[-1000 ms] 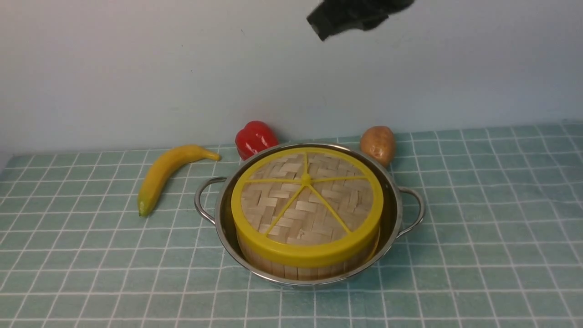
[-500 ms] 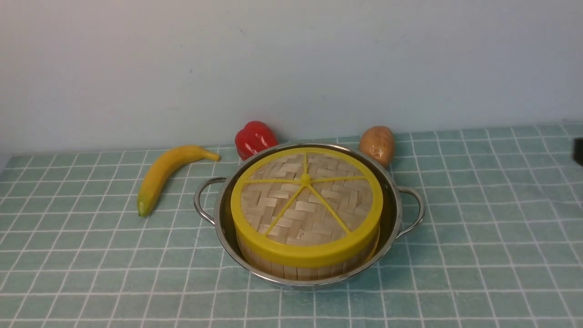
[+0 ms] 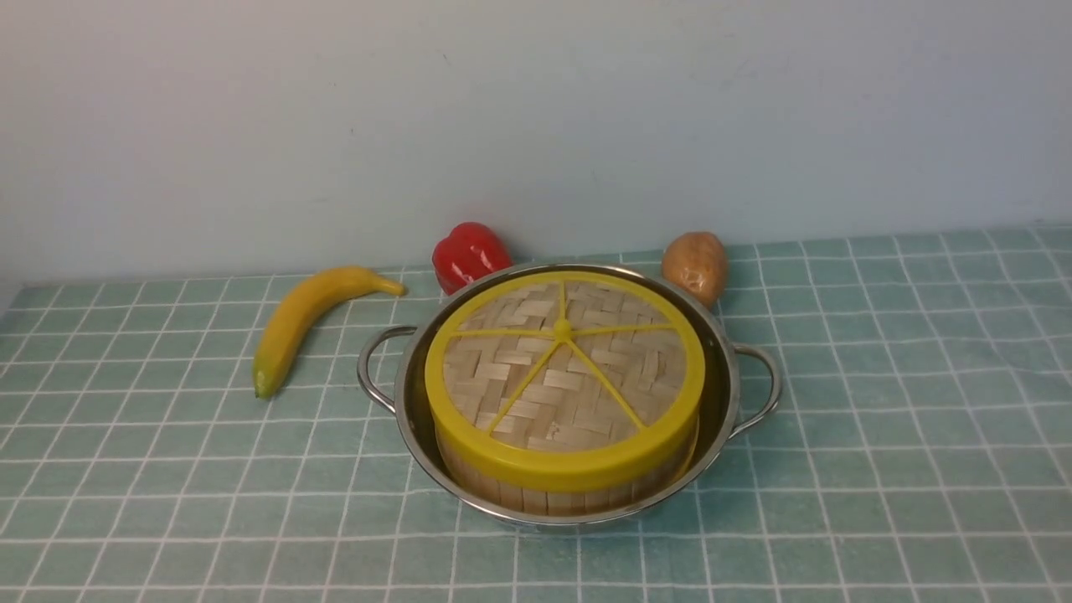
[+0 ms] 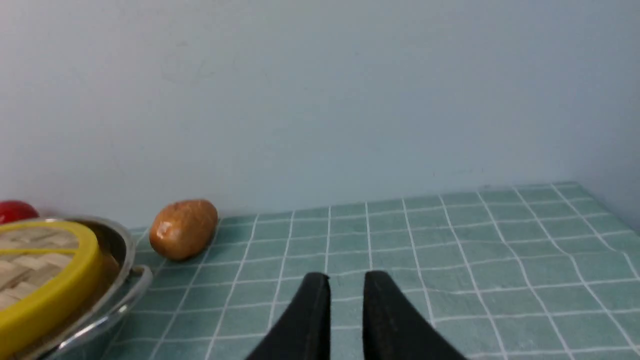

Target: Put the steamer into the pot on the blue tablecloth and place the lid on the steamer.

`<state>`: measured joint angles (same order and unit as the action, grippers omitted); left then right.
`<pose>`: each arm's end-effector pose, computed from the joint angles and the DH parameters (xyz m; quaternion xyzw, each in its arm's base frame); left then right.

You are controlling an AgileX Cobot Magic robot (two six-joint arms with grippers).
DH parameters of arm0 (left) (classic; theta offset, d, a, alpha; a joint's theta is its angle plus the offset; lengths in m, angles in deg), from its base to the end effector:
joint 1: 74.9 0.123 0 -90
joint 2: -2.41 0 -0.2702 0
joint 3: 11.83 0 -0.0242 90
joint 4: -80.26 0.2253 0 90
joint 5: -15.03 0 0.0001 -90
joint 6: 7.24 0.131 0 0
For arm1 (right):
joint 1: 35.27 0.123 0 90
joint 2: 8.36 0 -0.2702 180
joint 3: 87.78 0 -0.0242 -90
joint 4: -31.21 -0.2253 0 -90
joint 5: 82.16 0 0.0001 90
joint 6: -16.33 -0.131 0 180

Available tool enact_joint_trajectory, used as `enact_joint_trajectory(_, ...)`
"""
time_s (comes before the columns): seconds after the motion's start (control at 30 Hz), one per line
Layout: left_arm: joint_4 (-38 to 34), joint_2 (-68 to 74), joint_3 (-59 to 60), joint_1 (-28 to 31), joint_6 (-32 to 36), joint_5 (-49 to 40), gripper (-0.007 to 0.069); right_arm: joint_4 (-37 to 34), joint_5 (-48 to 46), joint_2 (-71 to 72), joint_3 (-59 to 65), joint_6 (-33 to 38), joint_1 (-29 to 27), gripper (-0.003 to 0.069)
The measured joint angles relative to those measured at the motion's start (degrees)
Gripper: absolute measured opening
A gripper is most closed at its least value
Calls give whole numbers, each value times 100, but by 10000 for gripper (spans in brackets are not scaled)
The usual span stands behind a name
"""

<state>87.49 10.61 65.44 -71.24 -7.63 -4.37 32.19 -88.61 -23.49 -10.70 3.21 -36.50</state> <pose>0.0813 0.0107 0.1701 0.0064 0.7918 0.0702 0.6067 0.0947 -0.0023 0.1892 0.0890 0.7532 0.0613 0.6488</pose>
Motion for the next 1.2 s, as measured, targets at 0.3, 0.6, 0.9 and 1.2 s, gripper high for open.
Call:
enact_joint_trajectory(0.3, 0, 0, 0, 0, 0, 0, 243, 72, -1178, 586, 20, 29, 0, 149)
enact_joint_trajectory(0.6, 0, 0, 0, 0, 0, 0, 243, 72, -1214, 591, 20, 10, 0, 171)
enact_joint_trajectory(0.9, 0, 0, 0, 0, 0, 0, 243, 67, -1216, 591, 20, 10, 0, 200)
enact_joint_trajectory(1.2, 0, 0, 0, 0, 0, 0, 243, 67, -1221, 631, 20, 10, 0, 218)
